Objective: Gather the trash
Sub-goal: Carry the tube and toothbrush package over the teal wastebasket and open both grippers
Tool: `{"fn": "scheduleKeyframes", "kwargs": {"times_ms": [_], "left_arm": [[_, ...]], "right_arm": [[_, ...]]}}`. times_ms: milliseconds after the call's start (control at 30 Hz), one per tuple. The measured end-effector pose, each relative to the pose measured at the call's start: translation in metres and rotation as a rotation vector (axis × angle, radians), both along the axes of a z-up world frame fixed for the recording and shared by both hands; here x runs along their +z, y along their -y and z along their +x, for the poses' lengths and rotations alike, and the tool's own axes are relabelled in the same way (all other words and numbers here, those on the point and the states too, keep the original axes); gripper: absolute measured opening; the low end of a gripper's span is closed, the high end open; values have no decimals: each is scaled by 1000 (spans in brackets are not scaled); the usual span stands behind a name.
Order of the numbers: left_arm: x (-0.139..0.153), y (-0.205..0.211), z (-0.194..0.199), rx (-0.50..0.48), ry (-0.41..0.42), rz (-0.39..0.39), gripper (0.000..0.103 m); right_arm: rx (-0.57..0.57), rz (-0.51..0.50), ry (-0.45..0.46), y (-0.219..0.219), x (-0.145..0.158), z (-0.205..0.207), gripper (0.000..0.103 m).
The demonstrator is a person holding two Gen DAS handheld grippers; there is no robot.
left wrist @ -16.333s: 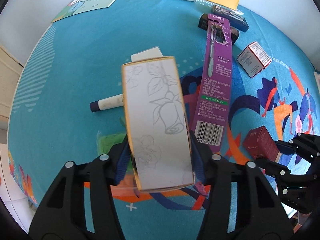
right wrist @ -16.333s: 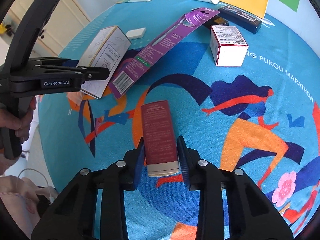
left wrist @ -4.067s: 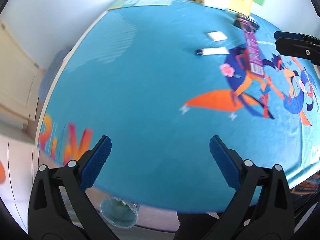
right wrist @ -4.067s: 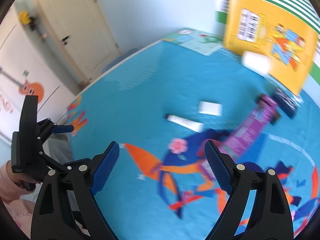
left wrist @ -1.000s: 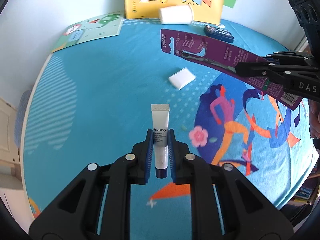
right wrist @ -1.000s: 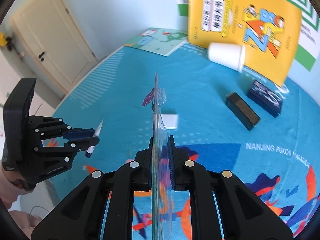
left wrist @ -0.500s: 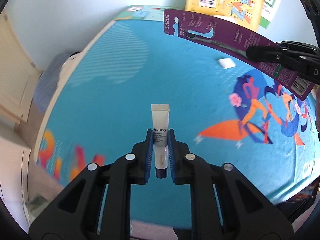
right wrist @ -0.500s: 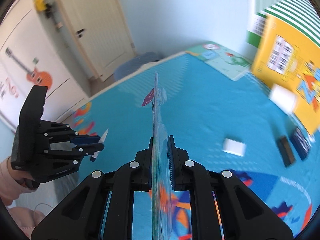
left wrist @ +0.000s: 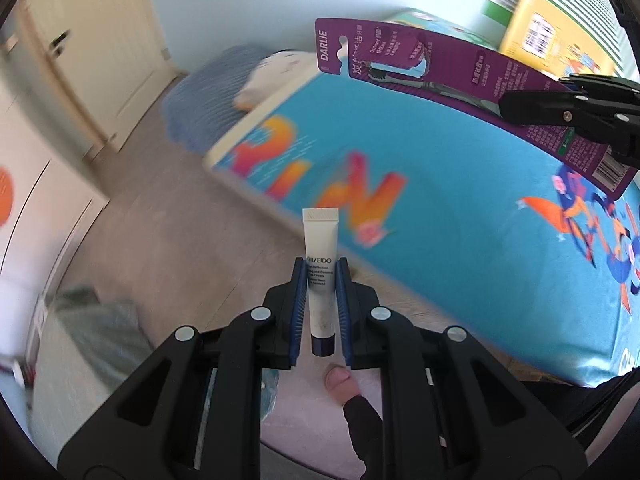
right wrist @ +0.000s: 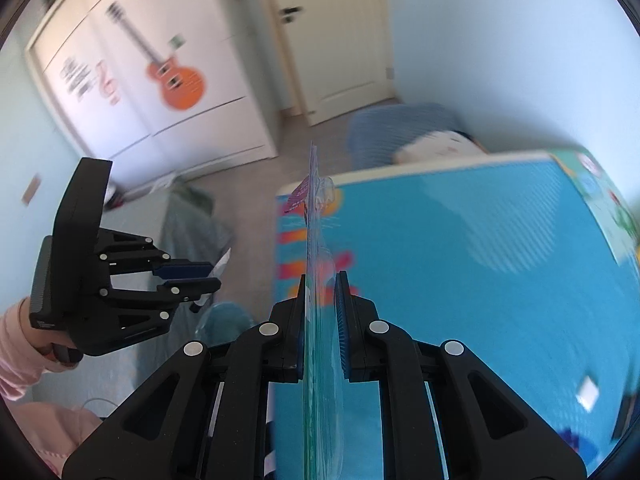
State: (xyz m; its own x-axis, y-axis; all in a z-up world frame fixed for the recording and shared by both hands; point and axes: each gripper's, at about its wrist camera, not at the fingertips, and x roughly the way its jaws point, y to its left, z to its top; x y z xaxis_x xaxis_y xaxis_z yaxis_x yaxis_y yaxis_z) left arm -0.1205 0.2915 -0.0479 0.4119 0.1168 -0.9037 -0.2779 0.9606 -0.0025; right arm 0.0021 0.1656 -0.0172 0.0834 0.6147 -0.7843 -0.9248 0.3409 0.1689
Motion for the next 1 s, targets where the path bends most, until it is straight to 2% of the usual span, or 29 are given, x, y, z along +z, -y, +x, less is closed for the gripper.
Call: {"fn": "scheduleKeyframes", "kwargs": {"times_ms": [500, 767, 1000], "left_arm": [[-41, -87, -140, 384, -54, -65, 13], [-63, -115, -201, 550, -81, -111, 13], [-78, -130, -236, 632, -93, -149, 13]], "right_arm": [[421, -80, -31, -141, -20, -113, 13], [598, -140, -53, -189, -43, -170, 13], [722, -200, -75, -216, -60, -214, 13]]}}
